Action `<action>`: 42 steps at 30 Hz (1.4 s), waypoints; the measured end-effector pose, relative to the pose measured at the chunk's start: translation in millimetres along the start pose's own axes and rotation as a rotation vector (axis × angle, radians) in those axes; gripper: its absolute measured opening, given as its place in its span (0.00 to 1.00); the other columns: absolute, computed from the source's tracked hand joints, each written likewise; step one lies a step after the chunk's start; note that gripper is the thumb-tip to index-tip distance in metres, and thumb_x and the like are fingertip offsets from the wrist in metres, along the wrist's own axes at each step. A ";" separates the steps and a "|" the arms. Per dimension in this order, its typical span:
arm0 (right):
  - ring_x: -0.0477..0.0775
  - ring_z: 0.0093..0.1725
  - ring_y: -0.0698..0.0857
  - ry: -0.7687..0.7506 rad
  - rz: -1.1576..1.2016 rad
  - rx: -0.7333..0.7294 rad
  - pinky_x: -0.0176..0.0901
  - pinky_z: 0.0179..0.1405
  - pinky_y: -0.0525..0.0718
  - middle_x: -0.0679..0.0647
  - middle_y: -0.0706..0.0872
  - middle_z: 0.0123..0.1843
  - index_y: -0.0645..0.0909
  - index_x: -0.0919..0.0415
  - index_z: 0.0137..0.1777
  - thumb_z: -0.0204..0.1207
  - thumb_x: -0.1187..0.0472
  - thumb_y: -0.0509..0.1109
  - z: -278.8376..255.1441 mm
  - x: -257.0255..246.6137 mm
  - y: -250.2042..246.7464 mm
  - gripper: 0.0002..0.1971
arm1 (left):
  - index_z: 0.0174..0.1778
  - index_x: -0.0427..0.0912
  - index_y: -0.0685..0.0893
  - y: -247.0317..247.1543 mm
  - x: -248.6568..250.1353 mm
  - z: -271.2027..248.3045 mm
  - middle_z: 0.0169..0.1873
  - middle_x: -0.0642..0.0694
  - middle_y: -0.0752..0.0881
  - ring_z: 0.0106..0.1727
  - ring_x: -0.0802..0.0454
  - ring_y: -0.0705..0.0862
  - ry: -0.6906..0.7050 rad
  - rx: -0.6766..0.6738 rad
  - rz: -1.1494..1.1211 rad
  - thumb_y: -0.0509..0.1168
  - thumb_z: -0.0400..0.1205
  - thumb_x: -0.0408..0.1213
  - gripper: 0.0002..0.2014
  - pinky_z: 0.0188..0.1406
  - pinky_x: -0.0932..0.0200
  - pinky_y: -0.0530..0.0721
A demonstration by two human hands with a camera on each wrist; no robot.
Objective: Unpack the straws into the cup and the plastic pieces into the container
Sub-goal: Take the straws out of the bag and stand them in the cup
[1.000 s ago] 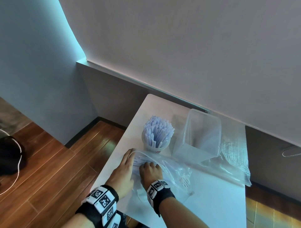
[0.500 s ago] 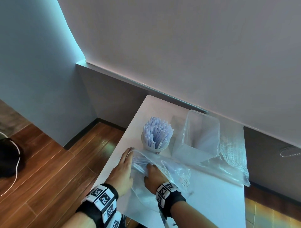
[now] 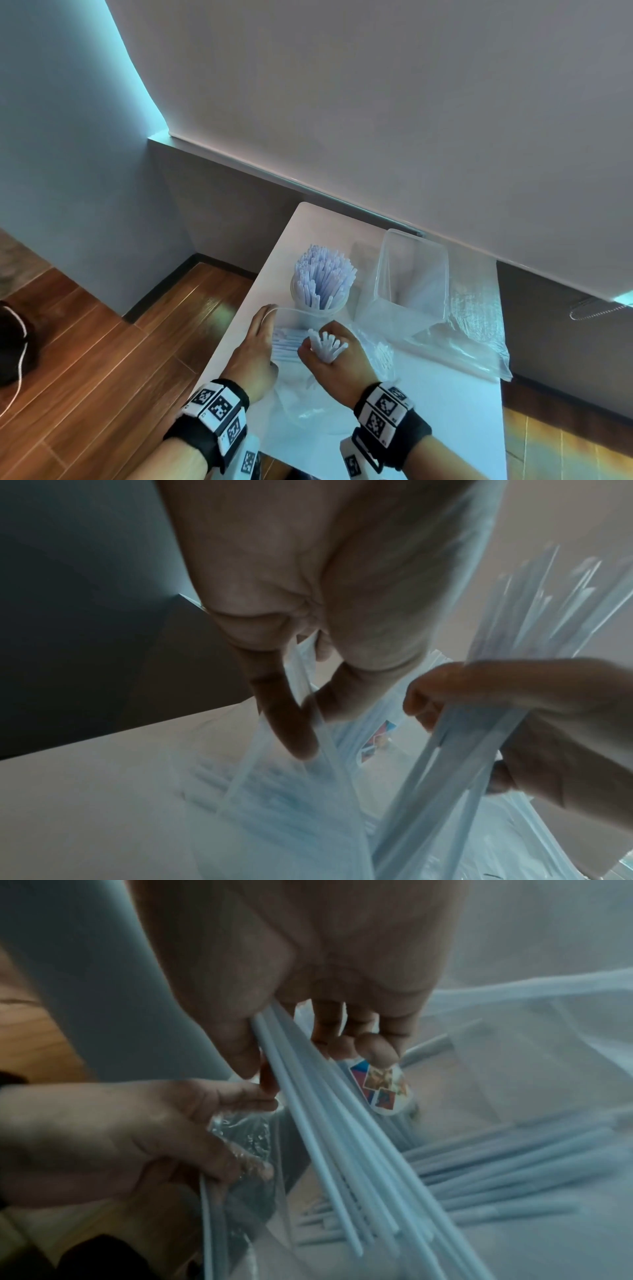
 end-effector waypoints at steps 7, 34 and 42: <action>0.51 0.31 0.79 0.125 -0.173 0.003 0.39 0.33 0.75 0.46 0.78 0.30 0.70 0.51 0.28 0.71 0.52 0.71 1.3 10.0 -8.6 0.14 | 0.85 0.52 0.45 1.0 3.5 -3.2 0.84 0.58 0.47 0.79 0.50 0.67 -0.006 -0.013 0.007 0.69 0.77 0.22 0.49 0.70 0.59 0.79; 0.46 0.29 0.88 -0.126 -0.240 -0.055 0.42 0.38 0.89 0.52 0.89 0.31 0.85 0.61 0.36 0.71 0.61 0.75 97.6 -89.4 -94.7 0.05 | 0.84 0.54 0.44 3.9 1.1 -4.6 0.83 0.57 0.50 0.77 0.49 0.70 0.016 -0.030 -0.020 0.69 0.75 0.22 0.51 0.70 0.57 0.80; 0.52 0.58 0.79 -0.122 -0.369 -0.081 0.49 0.60 0.79 0.44 0.81 0.54 0.81 0.41 0.59 0.53 0.36 0.81 99.0 -69.9 -85.8 0.31 | 0.84 0.56 0.42 4.0 0.0 -4.4 0.82 0.60 0.49 0.77 0.50 0.70 -0.016 -0.045 -0.043 0.68 0.75 0.21 0.52 0.71 0.56 0.79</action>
Point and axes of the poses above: each hand's wrist, its own z-axis towards the middle knuckle, its own y-axis out of the palm, x = y × z, the point moved 2 cm from there along z, towards the middle knuckle
